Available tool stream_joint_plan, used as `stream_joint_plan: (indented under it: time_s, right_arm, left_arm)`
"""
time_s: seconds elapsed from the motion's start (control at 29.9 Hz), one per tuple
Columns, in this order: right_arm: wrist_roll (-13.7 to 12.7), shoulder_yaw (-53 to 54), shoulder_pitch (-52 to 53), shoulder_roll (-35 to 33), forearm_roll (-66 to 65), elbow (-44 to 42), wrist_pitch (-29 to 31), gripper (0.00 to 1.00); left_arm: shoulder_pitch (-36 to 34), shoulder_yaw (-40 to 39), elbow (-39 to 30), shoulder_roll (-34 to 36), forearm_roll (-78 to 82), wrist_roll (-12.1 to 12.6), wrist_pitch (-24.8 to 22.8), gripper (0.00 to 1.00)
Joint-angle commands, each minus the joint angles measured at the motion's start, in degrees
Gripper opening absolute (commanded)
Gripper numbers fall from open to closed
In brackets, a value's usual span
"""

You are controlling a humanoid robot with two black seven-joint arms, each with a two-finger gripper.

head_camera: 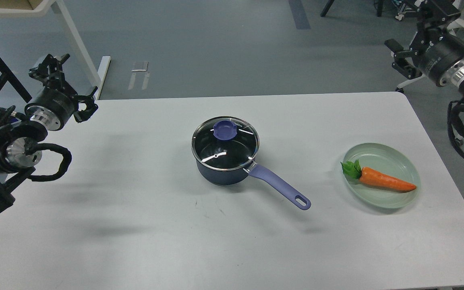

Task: Open pot lid
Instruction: 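Raise the right arm and swing the right gripper toward the saucepan handle, then lower the right gripper onto the lavender saucepan handle and close it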

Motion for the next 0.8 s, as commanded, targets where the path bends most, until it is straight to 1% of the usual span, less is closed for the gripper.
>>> stream_joint_plan:
  time_s: [0.0,0.1,0.13,0.2,0.27,0.33,0.43,0.5,0.63,0.77]
  right_arm:
    - [0.11,-13.41,10.13,0.53,-1.86,0.22,0.00,1.00]
    - [0.20,-21.95,16.12,4.03,-7.65,1.88,-0.70,1.00]
    - [0.20,-23.80,17.27,5.26,-10.37,2.85,-2.10,1.00]
    - [0.37,-27.23,18.94,6.41,-16.17,5.48,-7.01,1.00]
    - [0.28,-30.04,20.17,7.12,-21.10,7.85,-9.14,0.99]
    - [0.28,-33.64,21.84,9.48,-25.75,9.35,-9.05,0.99]
    - [0.11,-42.42,24.74,14.66,-35.58,12.25,-9.84,0.99]
    - [0.11,-47.53,27.03,17.74,-39.82,13.40,-10.54,0.99]
    - [-0.24,-52.38,29.41,20.39,-41.42,14.19,-10.81,1.00]
    - [-1.12,-55.27,31.86,21.62,-43.44,18.40,-10.20,0.99]
  left_arm:
    - [0.11,-0.23,-0.19,1.20,-0.07,0.02,-0.69,0.99]
    - [0.11,-0.06,-0.19,1.12,-0.07,0.02,-1.30,0.99]
    - [0.11,-0.05,-0.19,1.12,-0.07,0.02,-1.57,0.99]
    - [0.11,0.03,-0.19,0.94,-0.07,0.02,-1.75,0.99]
    - [0.11,0.21,-0.19,0.77,-0.07,0.02,-1.83,0.99]
    - [0.20,0.21,-0.19,0.77,-0.07,0.02,-2.01,0.99]
    - [0.20,0.21,-0.19,1.12,-0.07,0.02,-3.15,0.99]
    - [0.20,0.38,-0.11,1.29,0.02,0.10,-3.68,0.99]
    - [0.55,0.65,-0.02,1.64,0.19,0.19,-3.68,0.99]
    - [0.82,0.65,0.16,1.82,0.19,0.10,-3.68,0.99]
